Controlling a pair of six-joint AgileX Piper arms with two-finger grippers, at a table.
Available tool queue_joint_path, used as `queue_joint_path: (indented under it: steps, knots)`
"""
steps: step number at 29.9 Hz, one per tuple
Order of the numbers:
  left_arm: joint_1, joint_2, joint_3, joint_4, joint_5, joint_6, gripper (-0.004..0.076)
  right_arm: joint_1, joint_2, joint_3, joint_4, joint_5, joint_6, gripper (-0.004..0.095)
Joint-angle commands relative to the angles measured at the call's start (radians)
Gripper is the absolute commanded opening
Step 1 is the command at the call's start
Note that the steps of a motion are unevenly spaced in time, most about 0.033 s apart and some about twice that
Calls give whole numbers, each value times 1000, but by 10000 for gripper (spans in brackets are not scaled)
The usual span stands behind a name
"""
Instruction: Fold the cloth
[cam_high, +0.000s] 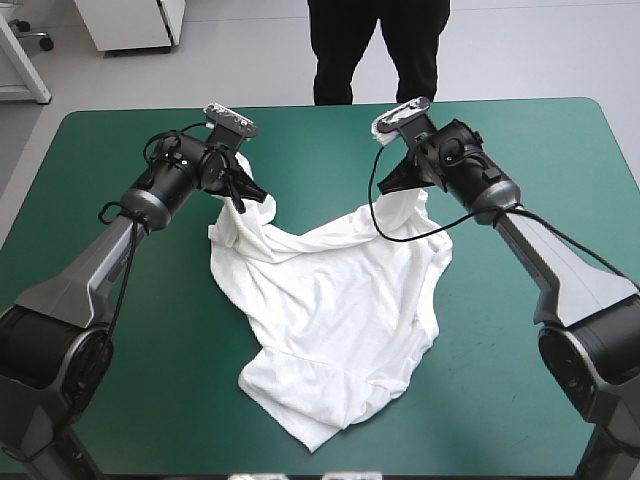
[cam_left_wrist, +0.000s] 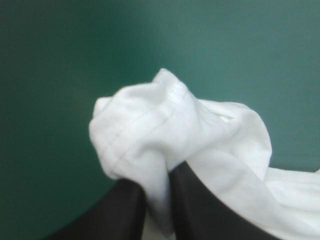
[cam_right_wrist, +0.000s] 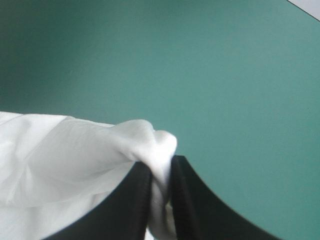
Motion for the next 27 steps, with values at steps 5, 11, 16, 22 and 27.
queue_joint_path:
  steps: [5, 11, 16, 22, 27]
  knots:
    - [2, -50, -78, 64, 30, -33, 519, -82, -55, -102, 37, -45, -4, 706]
    - [-1, -163, -138, 25, 201, -36, 522, -153, -160, -138, 178, 25, -70, 717]
    - [-46, -309, -127, -64, 364, -7, 522, -169, -260, -135, 266, 179, -137, 697]
    - [-152, -432, -43, -194, 452, -23, 522, -152, -369, -93, 301, 244, -143, 693]
    - [-196, -471, 131, -201, 452, -81, 522, -115, -482, 38, 253, 278, -145, 676]
